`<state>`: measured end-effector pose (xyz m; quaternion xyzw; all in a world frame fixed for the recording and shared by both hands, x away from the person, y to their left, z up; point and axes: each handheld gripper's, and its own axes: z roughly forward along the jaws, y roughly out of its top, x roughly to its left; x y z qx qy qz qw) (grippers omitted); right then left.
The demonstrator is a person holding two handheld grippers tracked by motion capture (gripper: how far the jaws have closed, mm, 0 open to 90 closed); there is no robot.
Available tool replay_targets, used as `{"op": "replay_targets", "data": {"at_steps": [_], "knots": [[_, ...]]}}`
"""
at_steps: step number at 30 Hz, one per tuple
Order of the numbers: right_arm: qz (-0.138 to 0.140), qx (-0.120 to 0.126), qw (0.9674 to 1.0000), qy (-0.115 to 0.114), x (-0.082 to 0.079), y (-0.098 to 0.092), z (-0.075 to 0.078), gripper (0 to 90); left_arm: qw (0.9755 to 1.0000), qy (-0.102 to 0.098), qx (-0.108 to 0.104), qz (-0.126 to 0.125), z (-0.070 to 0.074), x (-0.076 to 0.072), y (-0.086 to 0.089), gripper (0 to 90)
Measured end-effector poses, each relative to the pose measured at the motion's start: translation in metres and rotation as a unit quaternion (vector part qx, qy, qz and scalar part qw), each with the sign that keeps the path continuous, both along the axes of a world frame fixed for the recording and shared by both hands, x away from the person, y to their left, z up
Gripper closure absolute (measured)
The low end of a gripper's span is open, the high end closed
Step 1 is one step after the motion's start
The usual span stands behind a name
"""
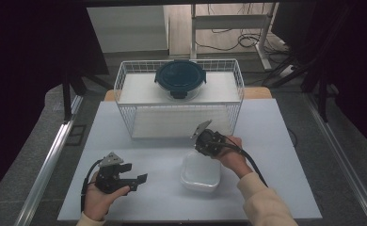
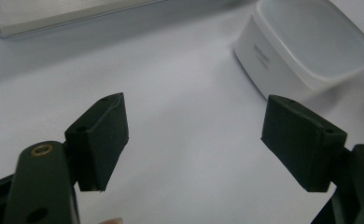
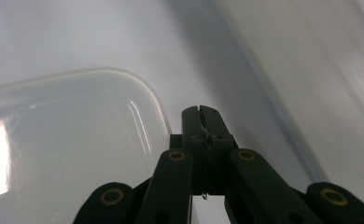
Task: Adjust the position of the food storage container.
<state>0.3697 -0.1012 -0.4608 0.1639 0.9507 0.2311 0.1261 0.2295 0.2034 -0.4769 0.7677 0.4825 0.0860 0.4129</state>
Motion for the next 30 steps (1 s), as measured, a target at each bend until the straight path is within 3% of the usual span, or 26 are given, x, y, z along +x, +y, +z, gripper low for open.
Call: {"op": "replay_targets", "data": {"at_steps": [5,7,10,14,18,24,26,28,30], "knots": [[0.027,0.002,0.9996,0.003,-0.015,0.013,-0.001,89.4,1.0000,0.003,-0.001,0.002,-0.001,0.000,0.000,22.1],[0.018,0.009,0.9998,0.000,-0.016,0.011,0.003,89.4,1.0000,0.004,0.000,0.002,-0.002,0.000,0.000,22.2],[-0.018,0.067,0.9975,0.015,-0.022,0.000,0.019,89.4,0.9999,0.009,-0.011,0.003,-0.002,0.001,0.000,22.2],[-0.036,0.086,0.9954,0.023,-0.049,-0.019,0.035,89.4,0.9999,0.011,-0.012,-0.005,-0.003,0.001,-0.002,22.1],[-0.044,0.115,0.9919,0.030,-0.090,-0.047,0.040,89.4,0.9998,0.011,-0.014,0.002,-0.003,0.001,0.000,22.1],[-0.054,0.120,0.9898,0.055,-0.140,-0.077,0.014,89.4,0.9999,0.010,-0.012,0.004,-0.002,0.001,-0.003,22.1],[-0.056,0.120,0.9889,0.067,-0.146,-0.081,0.002,89.4,0.9999,0.010,-0.008,0.000,-0.002,0.001,-0.004,22.1],[-0.060,0.100,0.9908,0.069,-0.145,-0.082,-0.006,89.4,0.9999,0.009,-0.006,0.001,-0.002,0.001,-0.004,22.0],[-0.067,0.097,0.9902,0.075,-0.143,-0.083,-0.012,89.4,1.0000,0.007,-0.006,0.003,-0.001,0.000,-0.004,22.1]]}}
